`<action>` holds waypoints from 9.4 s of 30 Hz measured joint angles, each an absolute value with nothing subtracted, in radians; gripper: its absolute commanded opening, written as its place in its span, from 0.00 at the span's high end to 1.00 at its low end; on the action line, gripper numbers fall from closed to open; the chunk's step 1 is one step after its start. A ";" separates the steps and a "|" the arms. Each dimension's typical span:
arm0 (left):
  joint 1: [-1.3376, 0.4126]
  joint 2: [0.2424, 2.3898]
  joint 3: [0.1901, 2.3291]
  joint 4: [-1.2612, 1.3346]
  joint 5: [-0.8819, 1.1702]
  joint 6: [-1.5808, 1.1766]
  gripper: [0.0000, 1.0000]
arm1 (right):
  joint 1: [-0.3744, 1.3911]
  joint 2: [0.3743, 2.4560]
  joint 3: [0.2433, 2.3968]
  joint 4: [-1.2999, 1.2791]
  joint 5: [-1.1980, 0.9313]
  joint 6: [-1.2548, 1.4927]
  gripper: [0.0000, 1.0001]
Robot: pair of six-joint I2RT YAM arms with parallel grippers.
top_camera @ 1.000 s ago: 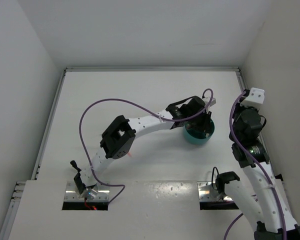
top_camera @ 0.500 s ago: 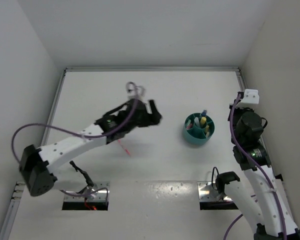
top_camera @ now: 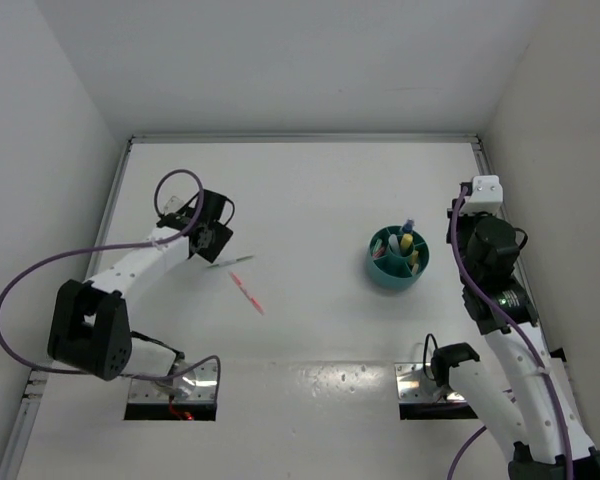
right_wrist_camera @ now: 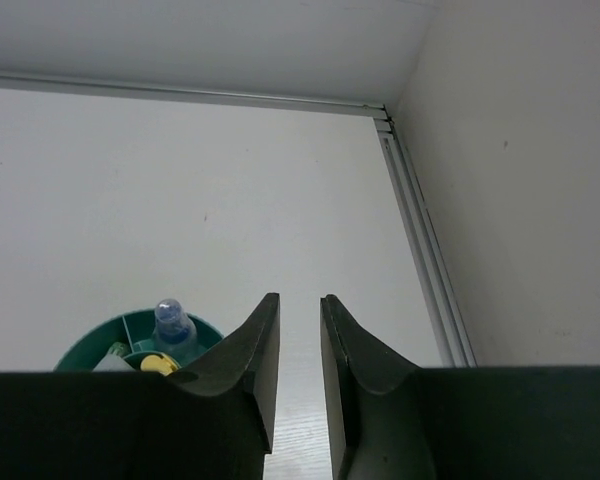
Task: Sort the stationery into containers
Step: Grab a piece of stationery with the left arm, then place the stationery into the container, then grab a piece of stationery with the left arm, then place the stationery into the container
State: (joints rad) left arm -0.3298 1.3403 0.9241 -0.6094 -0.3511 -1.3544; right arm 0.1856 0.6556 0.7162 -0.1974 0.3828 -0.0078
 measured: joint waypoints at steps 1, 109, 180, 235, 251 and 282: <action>-0.321 1.364 0.934 -0.614 -0.338 -1.364 0.47 | 0.186 0.656 0.716 -0.197 0.382 -0.008 0.77; -1.100 1.674 1.197 0.357 -0.279 -0.299 1.00 | 0.186 0.636 0.699 -0.189 0.411 -0.016 0.96; -1.180 1.653 1.061 0.534 -0.768 -0.520 1.00 | 0.186 0.633 0.692 -0.180 0.443 -0.026 0.90; -0.617 1.628 0.879 -0.613 -0.457 -1.409 0.97 | 0.186 0.611 0.681 -0.181 0.442 -0.027 0.84; -1.000 1.502 0.972 0.207 -0.176 -0.598 1.00 | 0.186 0.614 0.681 -0.181 0.436 -0.027 0.84; -1.211 2.049 1.137 1.212 -0.559 -0.157 1.00 | 0.186 0.623 0.669 -0.173 0.435 -0.030 0.84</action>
